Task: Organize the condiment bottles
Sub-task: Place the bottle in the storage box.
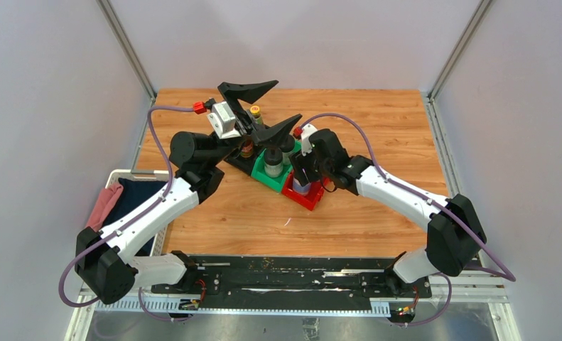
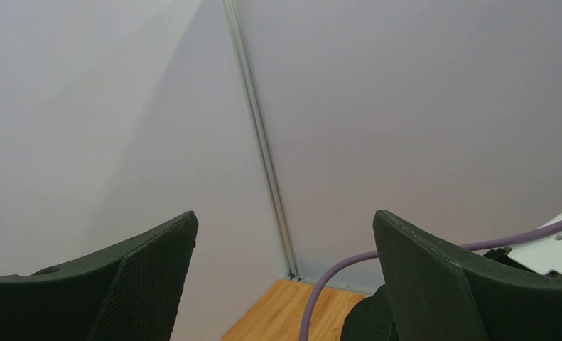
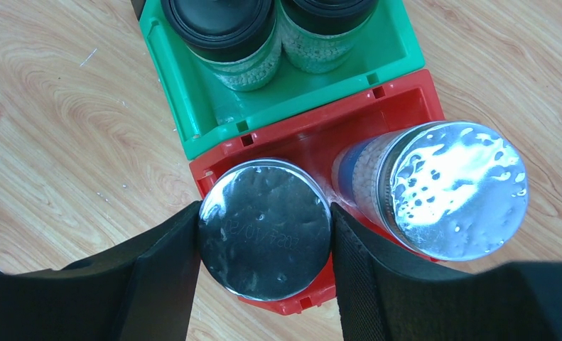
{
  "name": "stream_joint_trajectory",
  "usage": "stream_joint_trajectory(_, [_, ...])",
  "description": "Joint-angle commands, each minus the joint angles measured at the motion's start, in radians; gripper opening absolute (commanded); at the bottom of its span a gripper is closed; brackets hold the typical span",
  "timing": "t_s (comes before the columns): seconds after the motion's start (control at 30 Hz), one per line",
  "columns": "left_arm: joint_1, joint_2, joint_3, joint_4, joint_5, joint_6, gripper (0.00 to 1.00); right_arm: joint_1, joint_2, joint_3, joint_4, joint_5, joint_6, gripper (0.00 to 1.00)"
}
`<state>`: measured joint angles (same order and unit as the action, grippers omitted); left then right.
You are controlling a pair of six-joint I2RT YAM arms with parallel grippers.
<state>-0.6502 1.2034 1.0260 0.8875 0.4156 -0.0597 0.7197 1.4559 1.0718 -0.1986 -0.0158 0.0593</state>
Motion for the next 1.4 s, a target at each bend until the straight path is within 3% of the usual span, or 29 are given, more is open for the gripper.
stream_joint_trajectory(0.0, [-0.007,0.005,0.022,0.016,0.002,0.000,1.00,0.016,0.000,-0.027,-0.053,0.015,0.010,0.65])
stream_joint_trajectory(0.33, [-0.007,0.008,0.022,0.022,0.000,-0.008,1.00,0.020,-0.013,-0.032,-0.057,0.062,0.013,0.74])
stream_joint_trajectory(1.37, [-0.017,0.012,0.026,0.013,-0.003,-0.008,1.00,0.050,-0.054,0.002,-0.074,0.087,0.000,0.75])
